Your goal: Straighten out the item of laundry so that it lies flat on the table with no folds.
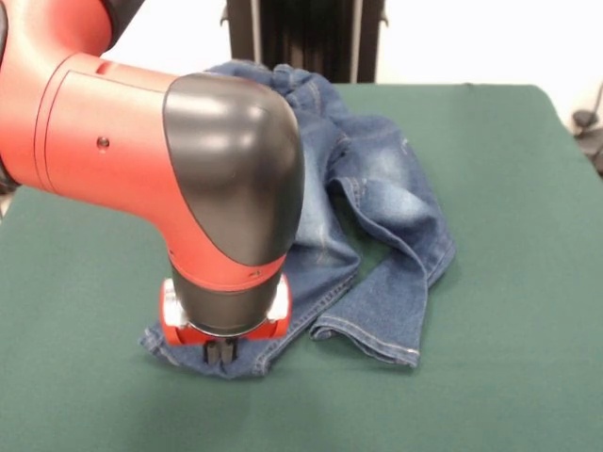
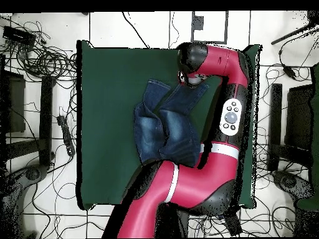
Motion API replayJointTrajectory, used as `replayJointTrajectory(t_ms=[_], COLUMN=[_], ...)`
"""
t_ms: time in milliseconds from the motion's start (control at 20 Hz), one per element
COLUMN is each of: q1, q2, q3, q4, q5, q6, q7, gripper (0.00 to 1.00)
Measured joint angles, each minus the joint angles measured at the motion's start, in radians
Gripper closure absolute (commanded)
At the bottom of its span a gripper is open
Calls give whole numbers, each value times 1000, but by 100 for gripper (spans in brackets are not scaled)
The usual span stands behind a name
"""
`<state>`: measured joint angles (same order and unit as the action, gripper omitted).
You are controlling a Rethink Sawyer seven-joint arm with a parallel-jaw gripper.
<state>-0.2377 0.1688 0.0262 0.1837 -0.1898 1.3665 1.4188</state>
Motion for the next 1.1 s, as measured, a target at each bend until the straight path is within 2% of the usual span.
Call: replayJointTrajectory(t_ms=[450, 1100], q1=[4, 4], q2=[-25, -110], q3=[5, 6], q4=[0, 56], q5=[10, 36], q6=[-216, -437], q7=[-2, -2], gripper=[100, 100])
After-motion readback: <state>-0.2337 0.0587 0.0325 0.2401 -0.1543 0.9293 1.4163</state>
